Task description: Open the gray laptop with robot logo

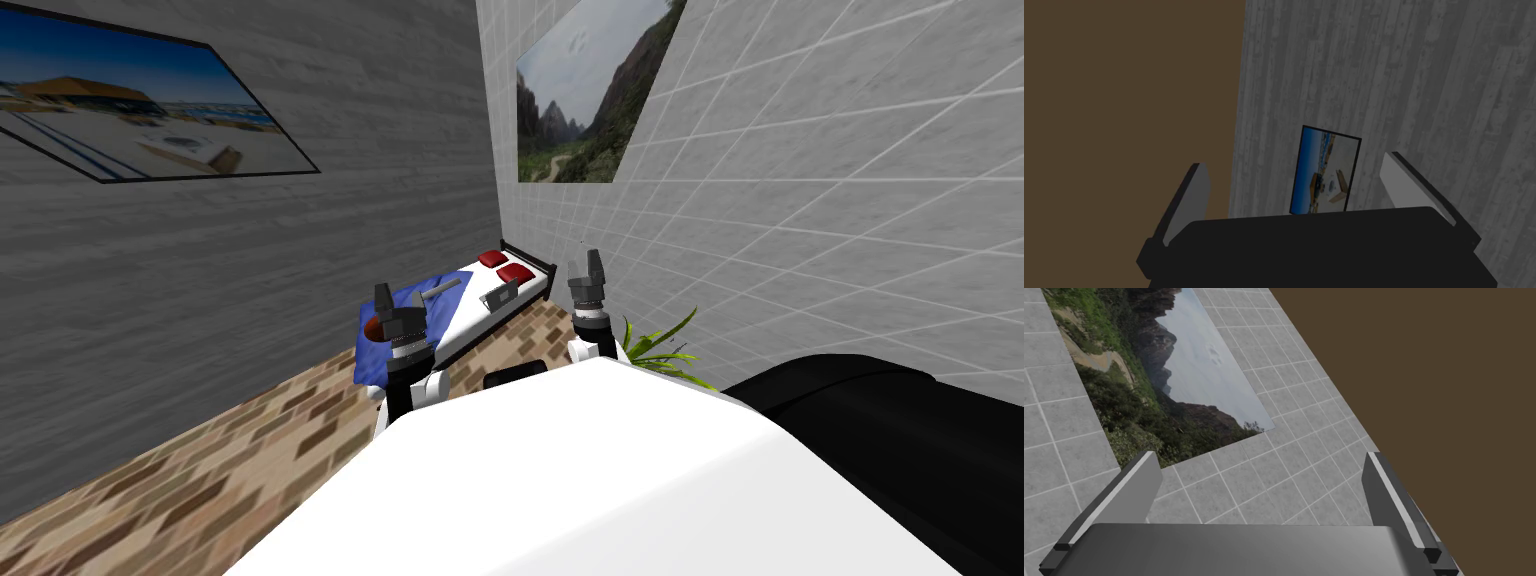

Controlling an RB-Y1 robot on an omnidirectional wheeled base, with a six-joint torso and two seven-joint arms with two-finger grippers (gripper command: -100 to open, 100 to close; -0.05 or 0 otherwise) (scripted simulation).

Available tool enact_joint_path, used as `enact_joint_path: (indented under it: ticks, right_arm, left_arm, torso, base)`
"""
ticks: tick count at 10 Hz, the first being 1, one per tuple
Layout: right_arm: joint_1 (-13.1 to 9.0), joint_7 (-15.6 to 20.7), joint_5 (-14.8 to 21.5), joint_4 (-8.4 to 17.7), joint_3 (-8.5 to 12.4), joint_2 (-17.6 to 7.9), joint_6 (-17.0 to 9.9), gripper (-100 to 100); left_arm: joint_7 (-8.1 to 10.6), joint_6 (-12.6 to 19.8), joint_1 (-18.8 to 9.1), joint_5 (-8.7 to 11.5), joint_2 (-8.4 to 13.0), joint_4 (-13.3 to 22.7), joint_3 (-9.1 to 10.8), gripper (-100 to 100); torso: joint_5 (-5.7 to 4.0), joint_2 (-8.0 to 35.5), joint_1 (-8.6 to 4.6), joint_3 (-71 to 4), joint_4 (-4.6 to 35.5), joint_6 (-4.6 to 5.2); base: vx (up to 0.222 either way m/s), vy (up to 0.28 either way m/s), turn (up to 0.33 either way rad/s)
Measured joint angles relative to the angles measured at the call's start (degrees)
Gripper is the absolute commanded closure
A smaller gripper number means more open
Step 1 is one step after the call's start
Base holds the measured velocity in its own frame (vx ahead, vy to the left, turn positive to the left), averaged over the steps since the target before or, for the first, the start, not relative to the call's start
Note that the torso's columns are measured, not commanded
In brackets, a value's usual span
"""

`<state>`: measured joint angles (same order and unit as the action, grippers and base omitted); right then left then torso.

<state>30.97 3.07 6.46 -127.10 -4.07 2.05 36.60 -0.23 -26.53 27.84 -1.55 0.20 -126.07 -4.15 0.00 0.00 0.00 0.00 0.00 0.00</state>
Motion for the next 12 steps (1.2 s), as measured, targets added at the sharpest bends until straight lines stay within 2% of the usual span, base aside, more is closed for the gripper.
enact_joint_path:
  ticks: [2, 9, 10, 12]
  right_arm:
    - [0.0, 0.0, 0.0, 0.0, 0.0, 0.0, 0.0, 0]
    - [0.0, 0.0, 0.0, 0.0, 0.0, 0.0, 0.0, 0]
    - [0.0, 0.0, 0.0, 0.0, 0.0, 0.0, 0.0, 0]
    - [0.0, 0.0, 0.0, 0.0, 0.0, 0.0, 0.0, 0]
  left_arm:
    - [0.00, 0.0, 0.0, 0.0, 0.0, 0.0, 0.00, 0]
    - [0.00, 0.0, 0.0, 0.0, 0.0, 0.0, 0.00, 0]
    - [0.00, 0.0, 0.0, 0.0, 0.0, 0.0, 0.00, -100]
    - [-0.22, -0.1, -0.1, -0.2, 2.2, 0.9, 0.16, -100]
  torso:
    - [0.00, 6.0, 0.00, -12.0, 6.0, 0.00]
    - [0.00, 35.4, 0.00, -70.7, 35.4, 0.00]
    - [0.00, 39.6, 0.00, -79.2, 39.6, 0.00]
    - [-0.01, 42.0, -0.04, -84.3, 42.0, 0.00]
  base:
    - [0.000, 0.000, 0.000]
    - [0.000, 0.000, 0.000]
    - [0.022, -0.006, 0.002]
    - [0.037, -0.025, 0.005]
